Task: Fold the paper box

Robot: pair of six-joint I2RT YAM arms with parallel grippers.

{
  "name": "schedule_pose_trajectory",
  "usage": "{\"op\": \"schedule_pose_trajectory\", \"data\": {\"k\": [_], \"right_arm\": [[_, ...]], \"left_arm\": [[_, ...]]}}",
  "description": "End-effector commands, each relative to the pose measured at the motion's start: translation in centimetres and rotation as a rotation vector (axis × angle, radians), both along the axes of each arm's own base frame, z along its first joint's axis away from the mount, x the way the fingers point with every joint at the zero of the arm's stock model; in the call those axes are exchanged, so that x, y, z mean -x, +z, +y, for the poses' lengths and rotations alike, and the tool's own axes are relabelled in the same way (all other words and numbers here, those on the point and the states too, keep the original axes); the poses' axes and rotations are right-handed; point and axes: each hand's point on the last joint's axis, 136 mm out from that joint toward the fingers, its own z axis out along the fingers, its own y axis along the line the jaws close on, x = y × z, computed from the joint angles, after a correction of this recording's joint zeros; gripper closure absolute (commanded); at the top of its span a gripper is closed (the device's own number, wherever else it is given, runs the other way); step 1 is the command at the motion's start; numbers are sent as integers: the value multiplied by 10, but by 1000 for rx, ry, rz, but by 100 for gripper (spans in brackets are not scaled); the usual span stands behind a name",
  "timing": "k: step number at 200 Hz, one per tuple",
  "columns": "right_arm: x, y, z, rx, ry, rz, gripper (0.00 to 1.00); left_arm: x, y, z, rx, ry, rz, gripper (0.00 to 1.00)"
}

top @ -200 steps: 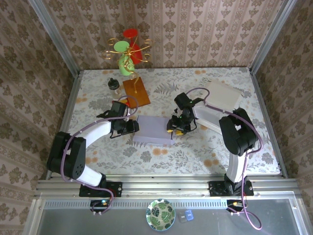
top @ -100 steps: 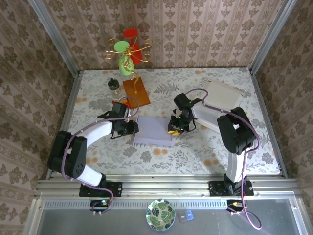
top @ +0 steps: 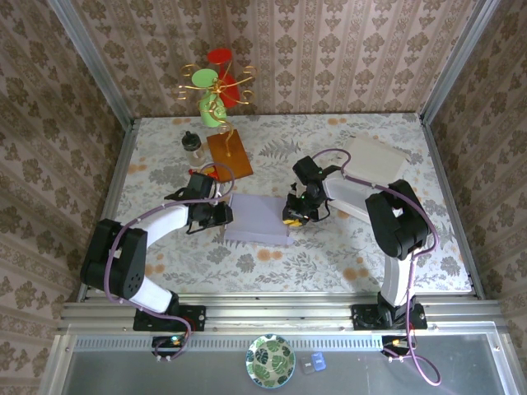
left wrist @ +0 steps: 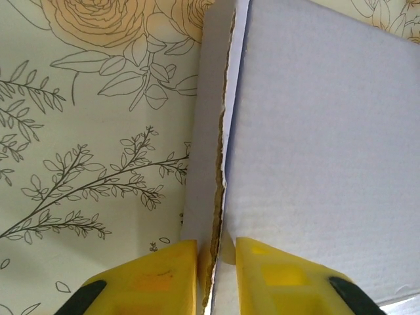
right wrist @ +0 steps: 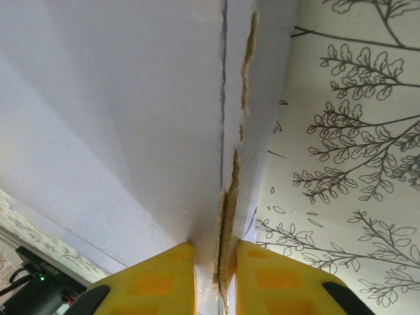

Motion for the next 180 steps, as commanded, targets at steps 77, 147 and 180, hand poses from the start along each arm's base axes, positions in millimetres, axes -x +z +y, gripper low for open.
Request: {"op": "schedule_pose_trajectory", "data": {"k": [77,147,180], "right_arm": [[-17,3,-9,-91,-8,-68,44],[-25,1,5,-263,0,-105,30],[-29,2,17,-352,2,-112,29]], "left_arm": [[16,-21,6,-47,-10,30,83],[21,-27,12,-46,27,45,85],[23,-34,20,-23,74,58,88]]}}
